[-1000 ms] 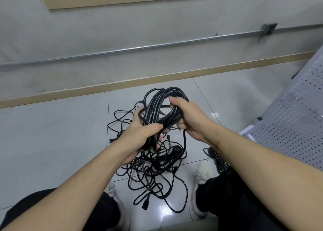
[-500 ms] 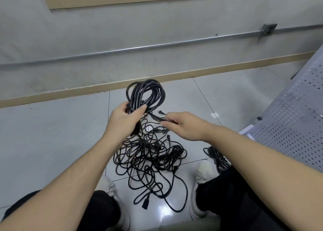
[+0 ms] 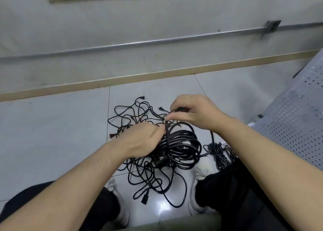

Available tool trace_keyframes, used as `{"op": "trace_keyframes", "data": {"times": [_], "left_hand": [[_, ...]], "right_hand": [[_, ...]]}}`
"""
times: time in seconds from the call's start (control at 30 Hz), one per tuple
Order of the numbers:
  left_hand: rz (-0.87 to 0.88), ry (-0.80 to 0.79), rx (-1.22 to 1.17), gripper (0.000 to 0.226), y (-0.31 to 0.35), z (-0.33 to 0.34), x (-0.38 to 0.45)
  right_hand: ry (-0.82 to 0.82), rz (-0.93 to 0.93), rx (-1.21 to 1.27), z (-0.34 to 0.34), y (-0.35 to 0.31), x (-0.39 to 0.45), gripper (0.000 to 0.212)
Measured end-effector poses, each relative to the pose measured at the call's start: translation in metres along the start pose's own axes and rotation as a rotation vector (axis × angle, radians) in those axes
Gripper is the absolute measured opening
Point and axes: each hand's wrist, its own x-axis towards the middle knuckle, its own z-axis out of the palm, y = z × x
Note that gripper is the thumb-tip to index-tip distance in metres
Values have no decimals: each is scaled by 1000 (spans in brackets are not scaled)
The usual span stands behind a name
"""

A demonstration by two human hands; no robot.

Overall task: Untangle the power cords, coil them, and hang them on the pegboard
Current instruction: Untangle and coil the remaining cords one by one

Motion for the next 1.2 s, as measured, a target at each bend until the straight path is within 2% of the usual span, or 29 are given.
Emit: {"op": "trace_keyframes", "data": {"times": [0.1, 0.17, 0.2, 0.3, 0.4, 0.5, 0.6, 0.67, 0.73, 0.8, 0.83, 0.93, 1.03, 1.1, 1.2], "left_hand": [[139, 4, -129, 50, -3, 5, -1], [177, 8, -76, 61, -1, 4, -2], [205, 22, -53, 59, 1, 4, -2], [303, 107, -123, 36, 4, 5, -5], [242, 206, -199, 42, -2, 2, -8], [120, 358, -261, 44, -5, -2, -9], [-48, 500, -272, 47, -11, -8, -3], [-156, 522, -209, 45, -16, -14, 0], [-276, 517, -163, 28, -25, -17, 3], [-340, 507, -148, 14, -32, -18, 5], [-352, 515, -137, 13, -34, -18, 5], [-406, 563, -119, 30, -40, -24, 5], [-510, 571, -91, 39, -43, -28, 6], [-579, 541, -60, 38, -47, -29, 7], [-633, 488, -37, 27, -52, -34, 7]], "right_hand": [[-25, 90, 89, -5, 5, 1, 42], [-64, 154, 154, -5, 6, 3, 39], [-83, 183, 189, -2, 8, 5, 39], [-162, 297, 310, 12, 16, 10, 40], [-262, 367, 411, 20, 31, 6, 30], [-296, 432, 361, 20, 48, 0, 16], [-265, 592, 298, 24, 49, -1, 27], [-314, 648, 232, 28, 42, -2, 22], [-396, 622, 133, 31, 33, -3, 35], [-457, 536, 55, 33, 24, -4, 39], [-467, 504, 42, 35, 21, -5, 38], [-459, 380, 45, 43, 11, -7, 29], [-469, 383, 9, 45, 15, -10, 30], [-484, 372, -83, 42, 13, -9, 24], [-477, 180, -283, 37, 3, -8, 23]]}}
